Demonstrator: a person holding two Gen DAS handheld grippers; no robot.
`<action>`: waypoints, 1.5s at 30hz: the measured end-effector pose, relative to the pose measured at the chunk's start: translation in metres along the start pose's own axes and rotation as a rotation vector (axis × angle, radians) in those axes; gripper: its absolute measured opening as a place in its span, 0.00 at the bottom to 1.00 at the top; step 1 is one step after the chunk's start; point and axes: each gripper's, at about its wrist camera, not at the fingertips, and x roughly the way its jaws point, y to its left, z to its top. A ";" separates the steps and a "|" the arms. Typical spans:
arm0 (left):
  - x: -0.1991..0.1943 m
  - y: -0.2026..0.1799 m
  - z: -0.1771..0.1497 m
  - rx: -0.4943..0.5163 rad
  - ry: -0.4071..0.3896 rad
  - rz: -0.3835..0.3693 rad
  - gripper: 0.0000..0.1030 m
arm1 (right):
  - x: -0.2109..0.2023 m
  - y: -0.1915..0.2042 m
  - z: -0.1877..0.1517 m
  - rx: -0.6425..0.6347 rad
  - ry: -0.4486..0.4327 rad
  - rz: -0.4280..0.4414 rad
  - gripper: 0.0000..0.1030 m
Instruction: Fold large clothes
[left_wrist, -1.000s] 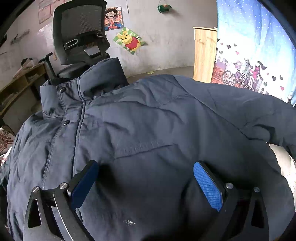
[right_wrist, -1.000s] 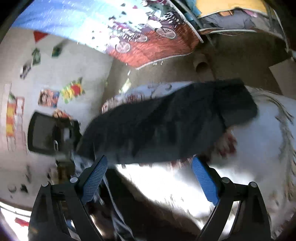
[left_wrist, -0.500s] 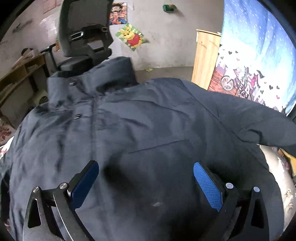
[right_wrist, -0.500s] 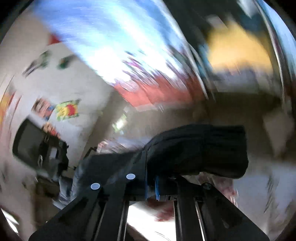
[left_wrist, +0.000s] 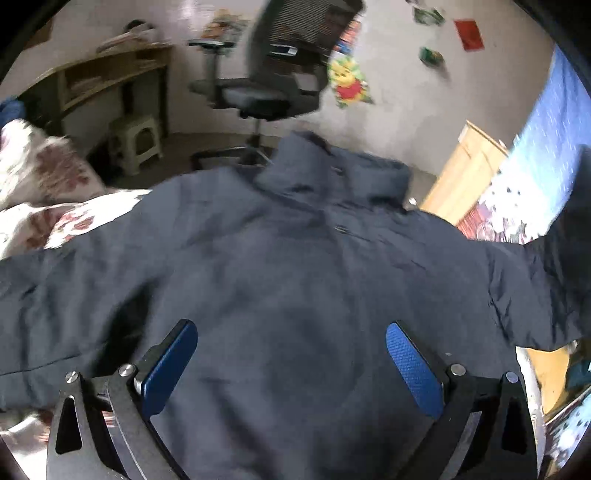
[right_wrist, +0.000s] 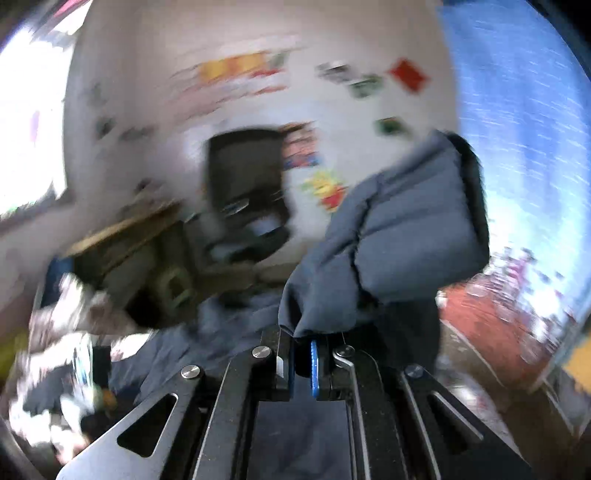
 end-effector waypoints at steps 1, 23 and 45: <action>-0.006 0.012 0.000 -0.012 -0.006 0.003 1.00 | 0.010 0.024 -0.006 -0.033 0.031 0.039 0.06; -0.016 0.104 -0.029 -0.155 -0.026 -0.110 0.99 | 0.089 0.165 -0.186 -0.291 0.518 0.245 0.23; 0.047 0.042 -0.038 0.085 0.077 0.169 0.20 | 0.047 0.029 -0.155 -0.161 0.419 0.024 0.63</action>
